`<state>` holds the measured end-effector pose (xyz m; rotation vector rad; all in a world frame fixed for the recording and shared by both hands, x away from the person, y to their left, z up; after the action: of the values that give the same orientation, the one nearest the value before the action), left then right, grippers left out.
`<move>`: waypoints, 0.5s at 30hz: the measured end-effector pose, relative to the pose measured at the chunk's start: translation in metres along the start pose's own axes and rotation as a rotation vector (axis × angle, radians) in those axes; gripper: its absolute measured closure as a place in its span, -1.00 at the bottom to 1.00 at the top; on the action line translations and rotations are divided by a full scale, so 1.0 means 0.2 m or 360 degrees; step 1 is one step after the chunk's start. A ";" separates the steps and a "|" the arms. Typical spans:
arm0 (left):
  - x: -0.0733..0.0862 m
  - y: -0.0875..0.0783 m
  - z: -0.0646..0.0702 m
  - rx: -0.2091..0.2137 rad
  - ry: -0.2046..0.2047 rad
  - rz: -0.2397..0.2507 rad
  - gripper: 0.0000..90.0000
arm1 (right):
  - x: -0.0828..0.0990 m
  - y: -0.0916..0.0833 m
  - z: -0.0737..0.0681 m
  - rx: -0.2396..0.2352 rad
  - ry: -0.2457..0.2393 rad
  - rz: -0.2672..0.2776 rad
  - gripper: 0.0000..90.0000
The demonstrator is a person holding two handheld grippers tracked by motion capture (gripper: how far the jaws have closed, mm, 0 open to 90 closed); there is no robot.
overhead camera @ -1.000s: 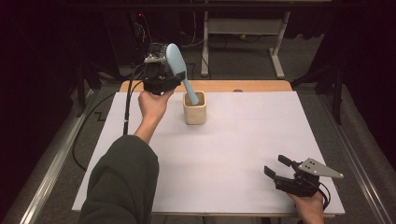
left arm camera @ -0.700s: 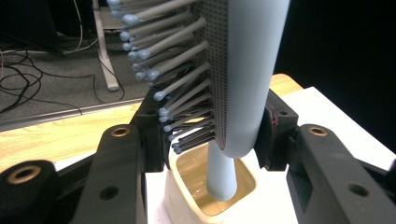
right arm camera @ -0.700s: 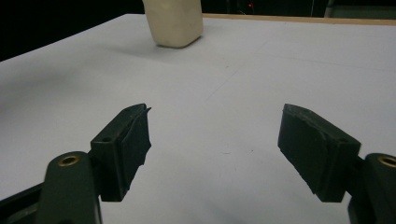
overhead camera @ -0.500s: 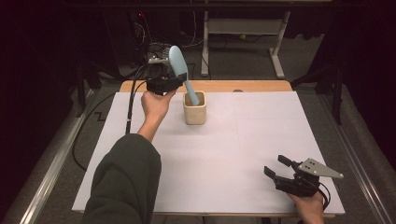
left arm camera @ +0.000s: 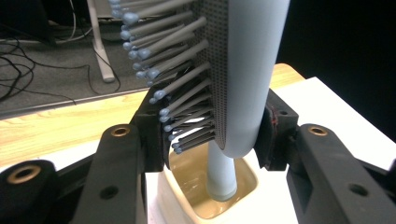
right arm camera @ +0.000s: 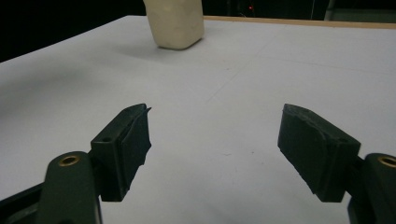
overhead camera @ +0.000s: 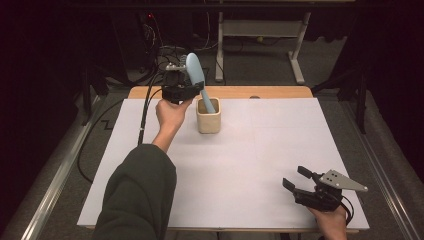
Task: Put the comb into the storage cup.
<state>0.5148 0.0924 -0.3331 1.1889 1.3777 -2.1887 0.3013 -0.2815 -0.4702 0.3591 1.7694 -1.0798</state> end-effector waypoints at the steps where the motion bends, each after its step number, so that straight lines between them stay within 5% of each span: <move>1: 0.00 0.01 0.00 -0.0002 -0.0003 -0.0001 0.20 | 0.00 0.00 0.00 -0.0001 -0.0005 0.0000 -0.43; 15: 0.03 0.07 0.02 0.0012 0.0010 -0.0054 0.20 | 0.00 0.00 0.00 -0.0005 -0.0010 0.0002 -0.43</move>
<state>0.5178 0.0822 -0.3457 1.1845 1.4035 -2.2164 0.3012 -0.2812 -0.4698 0.3551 1.7649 -1.0761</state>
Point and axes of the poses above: each handheld gripper's, and its own axes: y roughly forward along the jaws, x roughly out of its underside, z roughly to its right, the point moved 4 cm from there along y, roughly forward along the jaws, and after that the axes turned 9 degrees about -z, right-handed, at the moved point
